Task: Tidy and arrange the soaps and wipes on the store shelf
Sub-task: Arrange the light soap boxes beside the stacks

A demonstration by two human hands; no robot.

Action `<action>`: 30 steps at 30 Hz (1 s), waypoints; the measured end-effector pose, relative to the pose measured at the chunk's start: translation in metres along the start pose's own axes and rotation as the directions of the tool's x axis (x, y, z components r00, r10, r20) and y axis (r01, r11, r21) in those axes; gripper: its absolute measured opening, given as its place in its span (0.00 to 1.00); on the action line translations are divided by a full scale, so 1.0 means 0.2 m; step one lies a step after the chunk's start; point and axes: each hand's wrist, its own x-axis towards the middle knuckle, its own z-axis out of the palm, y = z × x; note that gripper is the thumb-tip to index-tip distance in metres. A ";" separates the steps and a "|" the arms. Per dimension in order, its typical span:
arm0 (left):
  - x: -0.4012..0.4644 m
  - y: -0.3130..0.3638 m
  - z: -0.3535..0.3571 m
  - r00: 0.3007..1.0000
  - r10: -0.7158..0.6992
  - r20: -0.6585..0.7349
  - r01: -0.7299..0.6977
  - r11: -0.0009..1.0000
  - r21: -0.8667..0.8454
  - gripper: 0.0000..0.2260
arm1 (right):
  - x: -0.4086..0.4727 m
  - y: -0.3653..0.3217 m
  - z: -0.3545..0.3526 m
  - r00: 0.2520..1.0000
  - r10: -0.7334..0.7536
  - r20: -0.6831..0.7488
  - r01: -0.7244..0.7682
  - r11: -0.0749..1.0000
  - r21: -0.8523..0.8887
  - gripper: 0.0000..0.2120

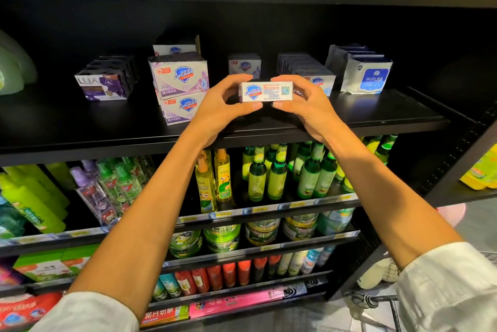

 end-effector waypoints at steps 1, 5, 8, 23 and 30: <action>0.00 0.00 0.00 1.000 0.008 0.009 -0.008 1.000 0.001 0.27 | 0.00 0.00 0.00 1.000 0.004 -0.001 -0.004 1.000 0.001 0.25; -0.01 -0.02 -0.01 0.999 0.050 -0.016 -0.050 0.999 0.001 0.23 | 0.00 0.00 0.01 1.000 0.024 0.002 -0.024 1.000 -0.008 0.24; 0.00 -0.02 -0.01 0.997 0.050 -0.059 -0.049 0.999 0.018 0.21 | 0.00 0.00 0.01 0.999 0.033 0.022 -0.033 0.999 0.000 0.24; -0.01 0.01 -0.01 1.000 0.005 -0.028 -0.006 0.998 -0.060 0.21 | 0.00 -0.03 0.02 0.995 0.081 -0.061 -0.073 0.990 0.118 0.14; 0.00 0.00 -0.01 0.994 -0.069 -0.083 0.059 0.992 -0.115 0.18 | -0.01 -0.02 0.01 0.998 0.058 -0.002 -0.058 0.998 0.026 0.32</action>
